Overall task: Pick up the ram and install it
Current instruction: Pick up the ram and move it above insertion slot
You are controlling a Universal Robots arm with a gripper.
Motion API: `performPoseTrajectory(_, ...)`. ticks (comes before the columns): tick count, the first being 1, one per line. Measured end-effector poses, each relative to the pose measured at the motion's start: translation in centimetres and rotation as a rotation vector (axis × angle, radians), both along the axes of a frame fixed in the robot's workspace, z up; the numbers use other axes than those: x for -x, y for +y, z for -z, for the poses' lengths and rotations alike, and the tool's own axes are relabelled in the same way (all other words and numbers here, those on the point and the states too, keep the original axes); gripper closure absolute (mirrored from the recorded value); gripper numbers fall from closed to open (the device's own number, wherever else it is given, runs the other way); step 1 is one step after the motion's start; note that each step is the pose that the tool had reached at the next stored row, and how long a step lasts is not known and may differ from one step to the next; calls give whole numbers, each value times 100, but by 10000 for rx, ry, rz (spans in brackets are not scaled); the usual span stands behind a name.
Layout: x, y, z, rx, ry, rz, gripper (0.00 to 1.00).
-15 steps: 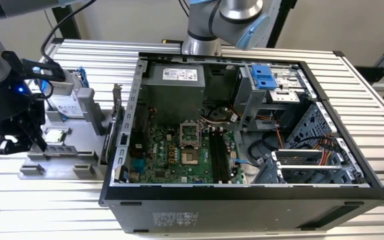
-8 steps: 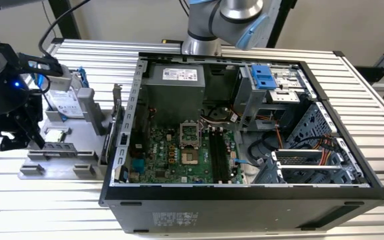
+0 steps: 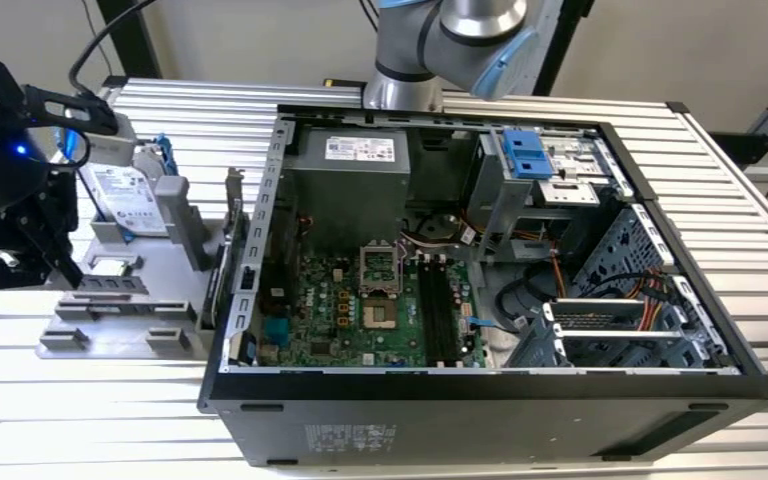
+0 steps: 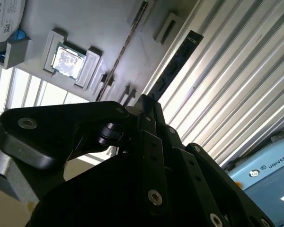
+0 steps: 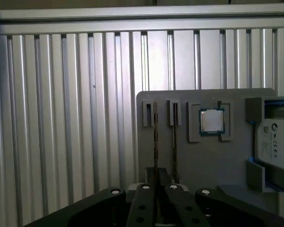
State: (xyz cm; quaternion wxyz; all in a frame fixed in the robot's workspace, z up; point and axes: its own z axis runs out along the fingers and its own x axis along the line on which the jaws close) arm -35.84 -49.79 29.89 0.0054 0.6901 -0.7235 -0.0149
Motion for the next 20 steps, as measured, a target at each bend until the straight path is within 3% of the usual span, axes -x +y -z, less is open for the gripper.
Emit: performPoseTrajectory(20,1,0,-296,0,0,0,100)
